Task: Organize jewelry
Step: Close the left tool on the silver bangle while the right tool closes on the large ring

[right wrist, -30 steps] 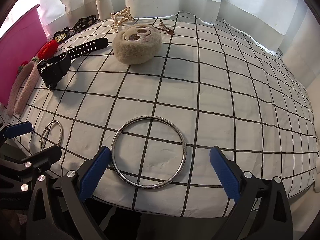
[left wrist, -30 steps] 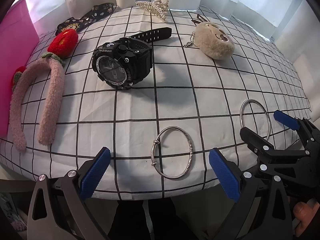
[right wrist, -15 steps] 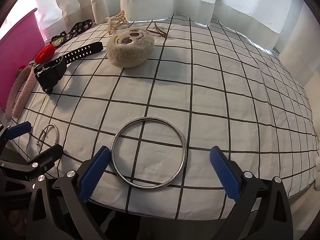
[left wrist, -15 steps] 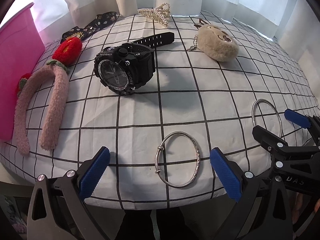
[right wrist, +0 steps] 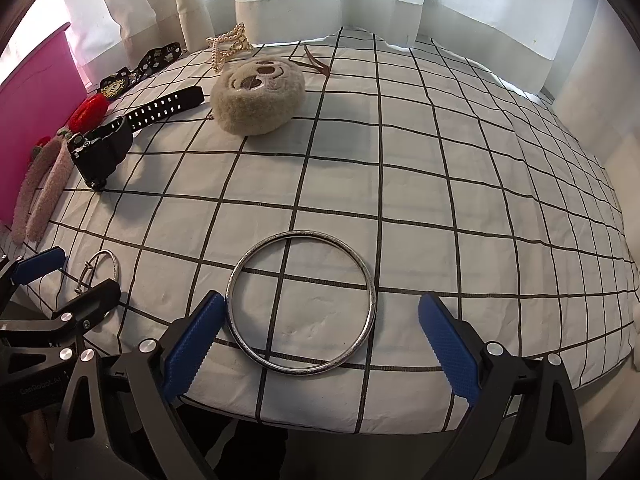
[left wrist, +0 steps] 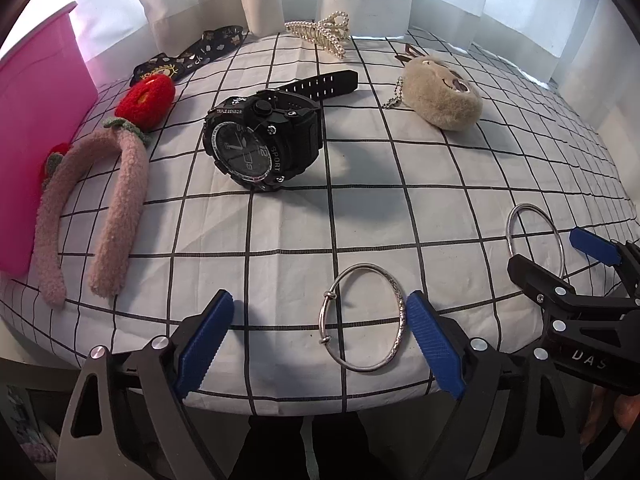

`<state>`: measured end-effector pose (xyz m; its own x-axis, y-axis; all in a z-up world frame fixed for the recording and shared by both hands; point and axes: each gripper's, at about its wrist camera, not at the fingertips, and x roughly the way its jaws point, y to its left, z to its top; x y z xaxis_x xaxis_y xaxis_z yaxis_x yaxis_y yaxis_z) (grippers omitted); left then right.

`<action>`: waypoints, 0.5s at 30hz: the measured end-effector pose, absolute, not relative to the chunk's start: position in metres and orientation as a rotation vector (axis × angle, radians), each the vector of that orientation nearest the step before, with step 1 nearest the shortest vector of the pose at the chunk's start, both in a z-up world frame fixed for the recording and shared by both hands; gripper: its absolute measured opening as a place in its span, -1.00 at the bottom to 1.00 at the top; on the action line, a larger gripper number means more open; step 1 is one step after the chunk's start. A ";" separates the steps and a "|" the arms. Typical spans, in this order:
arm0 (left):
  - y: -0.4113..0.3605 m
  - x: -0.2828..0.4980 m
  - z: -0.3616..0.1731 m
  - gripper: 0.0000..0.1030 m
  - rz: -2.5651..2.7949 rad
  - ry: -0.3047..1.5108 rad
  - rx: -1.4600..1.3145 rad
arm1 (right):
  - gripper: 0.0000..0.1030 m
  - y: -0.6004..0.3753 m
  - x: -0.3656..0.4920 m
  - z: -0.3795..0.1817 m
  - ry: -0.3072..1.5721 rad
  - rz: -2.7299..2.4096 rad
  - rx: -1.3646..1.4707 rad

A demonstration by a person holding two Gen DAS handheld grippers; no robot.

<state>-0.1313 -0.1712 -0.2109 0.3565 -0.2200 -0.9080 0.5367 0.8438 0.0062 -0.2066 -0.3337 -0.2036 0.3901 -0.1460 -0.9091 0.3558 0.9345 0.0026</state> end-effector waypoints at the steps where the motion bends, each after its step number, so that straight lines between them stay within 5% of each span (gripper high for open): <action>1: -0.171 -0.132 -0.210 0.55 -0.502 1.100 0.329 | 0.81 -0.333 -0.207 -0.204 1.125 -0.322 0.210; 6: -0.175 -0.139 -0.205 0.04 -0.539 1.077 0.355 | 0.75 -0.330 -0.208 -0.203 1.122 -0.330 0.212; 9: -0.177 -0.141 -0.203 -0.19 -0.551 1.073 0.360 | 0.54 -0.326 -0.209 -0.200 1.114 -0.317 0.202; 10: -0.177 -0.140 -0.203 -0.19 -0.552 1.078 0.353 | 0.39 -0.324 -0.209 -0.198 1.108 -0.315 0.195; 15: -0.175 -0.138 -0.203 -0.21 -0.562 1.085 0.337 | 0.39 -0.323 -0.209 -0.198 1.102 -0.315 0.197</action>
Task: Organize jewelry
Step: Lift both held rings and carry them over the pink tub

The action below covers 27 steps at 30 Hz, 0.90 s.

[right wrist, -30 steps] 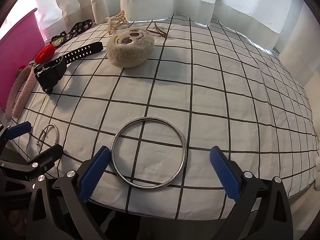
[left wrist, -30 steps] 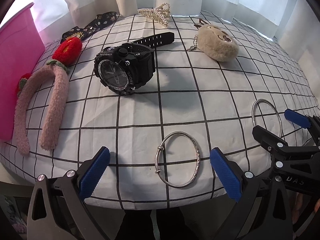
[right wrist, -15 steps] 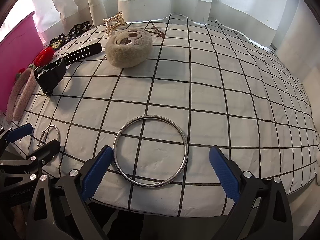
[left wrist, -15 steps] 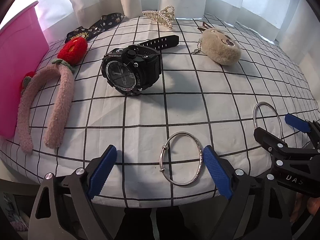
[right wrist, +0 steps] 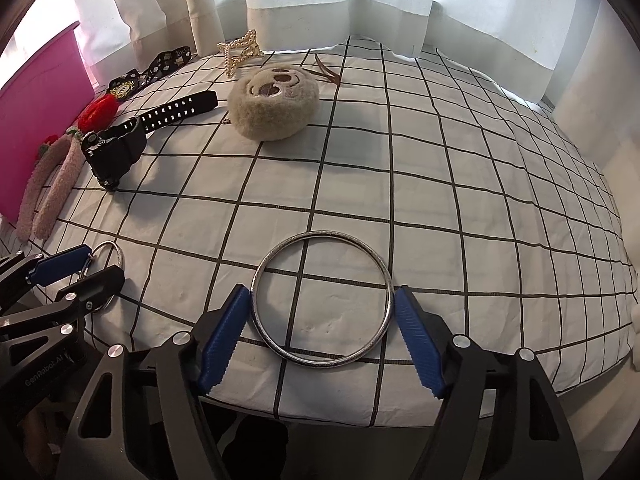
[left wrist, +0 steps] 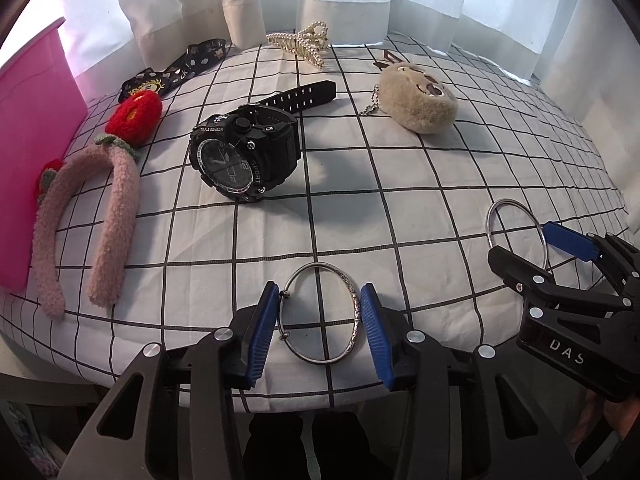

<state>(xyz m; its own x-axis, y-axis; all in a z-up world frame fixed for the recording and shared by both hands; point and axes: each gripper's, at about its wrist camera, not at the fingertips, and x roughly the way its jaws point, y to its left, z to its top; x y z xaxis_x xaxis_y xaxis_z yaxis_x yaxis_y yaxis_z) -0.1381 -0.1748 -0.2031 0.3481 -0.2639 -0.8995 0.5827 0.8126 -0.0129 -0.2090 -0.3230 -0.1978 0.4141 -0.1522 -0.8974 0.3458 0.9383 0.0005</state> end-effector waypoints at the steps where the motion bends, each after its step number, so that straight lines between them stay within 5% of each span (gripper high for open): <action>1: -0.174 -0.137 -0.203 -0.21 -0.564 1.087 0.332 | 0.39 -0.323 -0.209 -0.198 1.101 -0.315 0.198; 15: -0.170 -0.131 -0.185 -0.21 -0.565 1.052 0.307 | 0.38 -0.317 -0.207 -0.184 1.070 -0.297 0.192; 27: -0.149 -0.095 -0.115 -0.21 -0.529 0.920 0.219 | 0.38 -0.299 -0.166 -0.111 0.949 -0.246 0.117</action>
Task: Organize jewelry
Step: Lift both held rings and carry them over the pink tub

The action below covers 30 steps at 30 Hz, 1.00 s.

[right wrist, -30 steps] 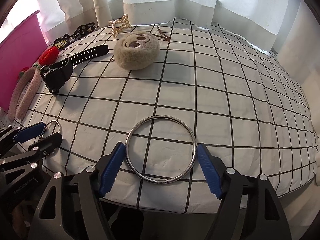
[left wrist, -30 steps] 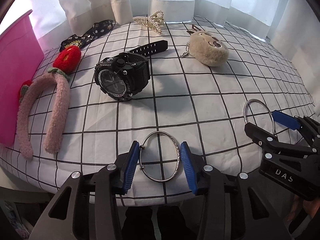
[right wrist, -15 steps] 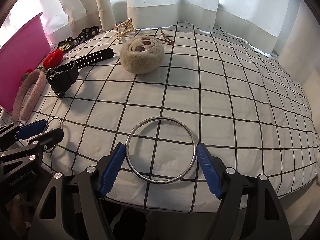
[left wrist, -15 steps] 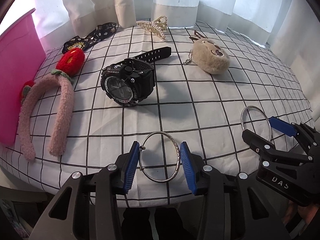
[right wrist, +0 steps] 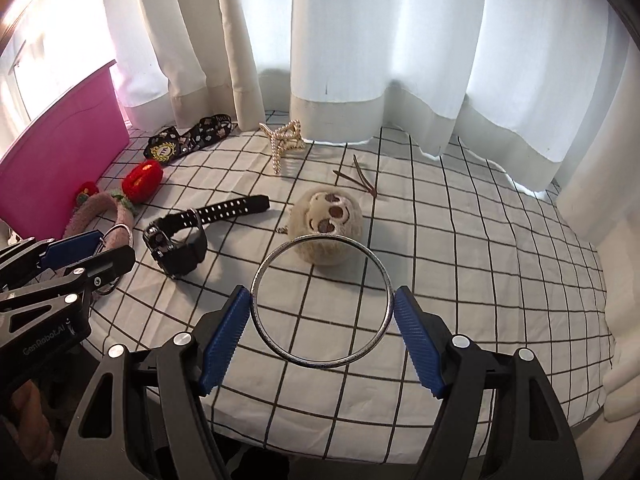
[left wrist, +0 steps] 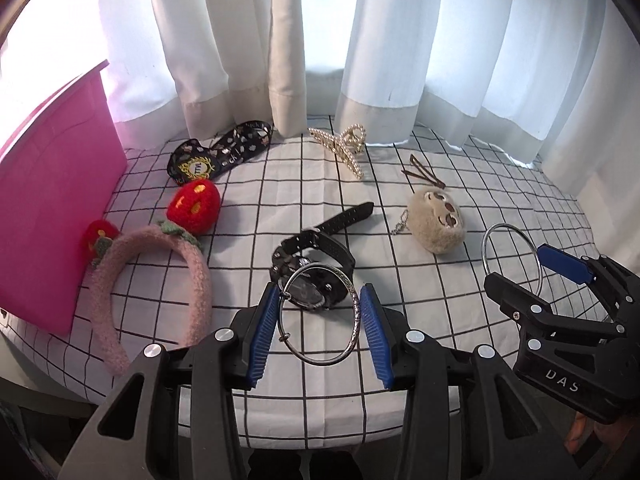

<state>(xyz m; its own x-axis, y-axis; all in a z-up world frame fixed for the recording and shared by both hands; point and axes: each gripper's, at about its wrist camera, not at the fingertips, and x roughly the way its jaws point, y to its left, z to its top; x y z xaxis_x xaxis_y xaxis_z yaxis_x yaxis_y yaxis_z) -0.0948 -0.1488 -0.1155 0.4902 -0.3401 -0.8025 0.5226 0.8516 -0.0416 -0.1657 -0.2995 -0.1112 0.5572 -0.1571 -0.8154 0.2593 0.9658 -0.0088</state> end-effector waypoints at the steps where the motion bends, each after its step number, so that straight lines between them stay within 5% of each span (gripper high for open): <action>1: -0.144 -0.089 -0.108 -0.21 -0.521 0.908 0.206 | 0.38 -0.295 -0.159 -0.103 0.934 -0.236 0.106; 16: -0.003 0.012 0.010 -0.21 -0.228 0.762 0.064 | 0.38 -0.169 -0.009 0.022 0.711 0.096 -0.024; 30: 0.138 0.098 0.011 -0.20 0.047 0.813 -0.015 | 0.38 -0.008 0.121 0.037 0.741 0.345 -0.094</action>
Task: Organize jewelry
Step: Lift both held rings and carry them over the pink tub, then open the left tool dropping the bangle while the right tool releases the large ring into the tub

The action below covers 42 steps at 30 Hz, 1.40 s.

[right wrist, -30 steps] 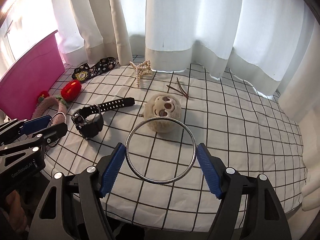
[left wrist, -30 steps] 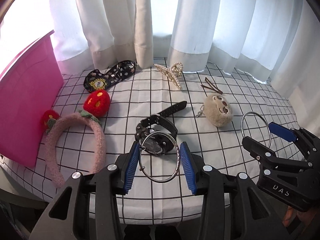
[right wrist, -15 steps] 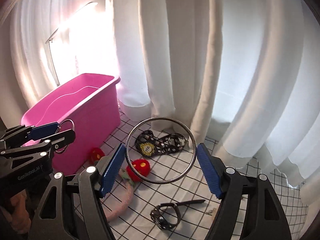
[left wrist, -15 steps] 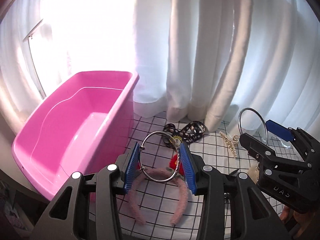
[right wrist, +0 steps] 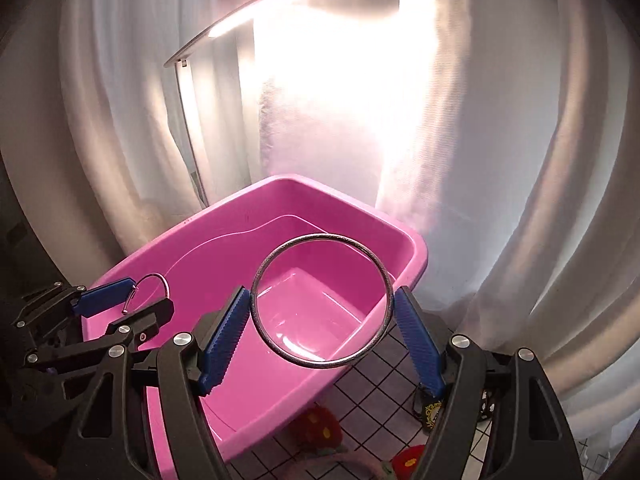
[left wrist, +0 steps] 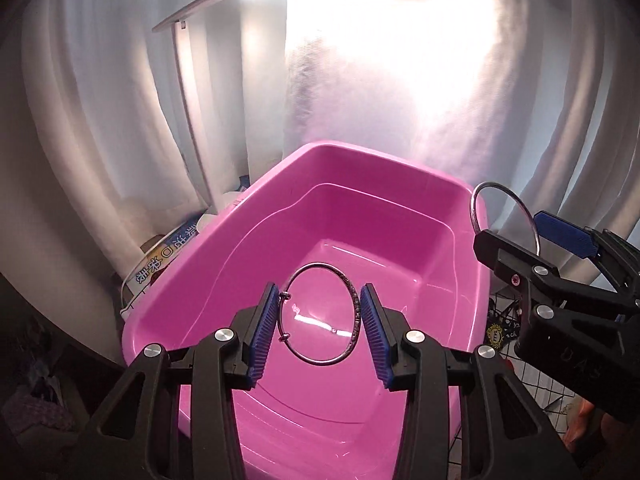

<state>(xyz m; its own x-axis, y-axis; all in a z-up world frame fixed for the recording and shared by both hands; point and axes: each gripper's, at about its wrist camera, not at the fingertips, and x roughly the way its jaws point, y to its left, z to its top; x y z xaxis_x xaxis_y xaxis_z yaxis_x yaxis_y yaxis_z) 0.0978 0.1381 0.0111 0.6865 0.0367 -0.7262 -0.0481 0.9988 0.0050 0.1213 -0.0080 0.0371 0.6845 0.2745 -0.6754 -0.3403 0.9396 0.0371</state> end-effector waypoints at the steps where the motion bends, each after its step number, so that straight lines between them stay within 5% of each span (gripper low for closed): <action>1: 0.145 0.101 0.008 -0.20 0.056 0.824 -0.018 | 0.38 -0.001 0.128 0.034 0.755 0.354 -0.102; 31: 0.186 0.140 -0.051 -0.16 0.111 1.082 -0.104 | 0.40 0.054 0.195 -0.027 1.028 0.308 -0.161; 33: 0.186 0.139 -0.050 0.31 0.117 1.076 -0.098 | 0.41 0.055 0.195 -0.027 1.028 0.298 -0.169; 35: 0.187 0.137 -0.044 0.53 0.118 1.051 -0.094 | 0.41 0.055 0.197 -0.028 1.028 0.290 -0.183; 42: 0.190 0.132 -0.039 0.66 0.113 1.040 -0.096 | 0.41 0.059 0.194 -0.024 1.020 0.300 -0.192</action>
<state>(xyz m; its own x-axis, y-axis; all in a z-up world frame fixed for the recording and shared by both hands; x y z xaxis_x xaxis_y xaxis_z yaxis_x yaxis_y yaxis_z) 0.1318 0.1899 -0.0394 0.5015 0.0478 -0.8638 -0.1386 0.9900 -0.0257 0.1936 0.0593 -0.0235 0.4878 0.1561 -0.8589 -0.3338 0.9425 -0.0183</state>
